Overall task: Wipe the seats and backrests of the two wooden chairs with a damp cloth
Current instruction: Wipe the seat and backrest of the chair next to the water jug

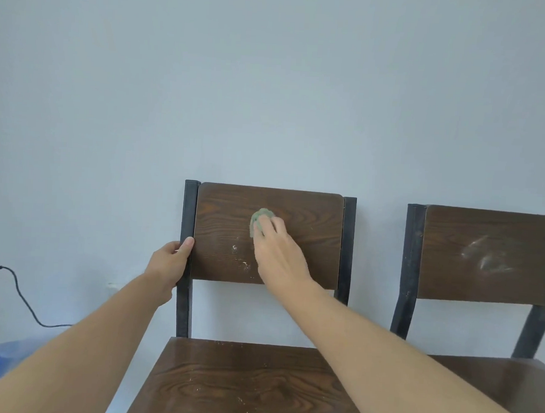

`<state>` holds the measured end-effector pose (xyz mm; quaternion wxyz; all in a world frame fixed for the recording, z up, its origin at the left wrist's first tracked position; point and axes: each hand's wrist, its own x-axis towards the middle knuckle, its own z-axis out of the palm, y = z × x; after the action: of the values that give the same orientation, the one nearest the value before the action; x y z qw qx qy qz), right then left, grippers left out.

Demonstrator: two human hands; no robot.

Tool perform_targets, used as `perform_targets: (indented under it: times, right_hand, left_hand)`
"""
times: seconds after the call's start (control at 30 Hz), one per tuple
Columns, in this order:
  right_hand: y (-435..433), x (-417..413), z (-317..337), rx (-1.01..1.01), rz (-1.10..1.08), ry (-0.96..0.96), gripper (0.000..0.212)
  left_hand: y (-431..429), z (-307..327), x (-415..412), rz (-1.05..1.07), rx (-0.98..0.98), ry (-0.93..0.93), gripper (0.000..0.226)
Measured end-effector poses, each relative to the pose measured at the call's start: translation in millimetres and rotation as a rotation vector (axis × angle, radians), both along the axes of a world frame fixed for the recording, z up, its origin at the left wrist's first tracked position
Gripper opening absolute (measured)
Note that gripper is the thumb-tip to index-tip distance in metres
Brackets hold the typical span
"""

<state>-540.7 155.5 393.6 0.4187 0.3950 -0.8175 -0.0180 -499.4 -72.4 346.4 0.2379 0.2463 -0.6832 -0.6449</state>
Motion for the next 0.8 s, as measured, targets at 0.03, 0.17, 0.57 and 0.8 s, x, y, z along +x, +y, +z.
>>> perform_targets:
  times: [0.03,0.17,0.57,0.8]
  right_hand:
    - [-5,6,-7,0.025,0.009,0.029,0.049]
    - [13,26,-42,0.24,0.091,-0.041,0.05]
    - [34,27,-50,0.257,0.094,-0.16,0.047]
    - [-6,9,-8,-0.159,-0.08,-0.161,0.056]
  left_hand:
    - [1,0,0,0.0,-0.003,0.0,0.061]
    - [2,0,2,-0.004,0.004,0.003,0.06]
    - [2,1,1,-0.006,0.014,0.011,0.061]
    - [3,1,2,-0.014,-0.015,0.004,0.063]
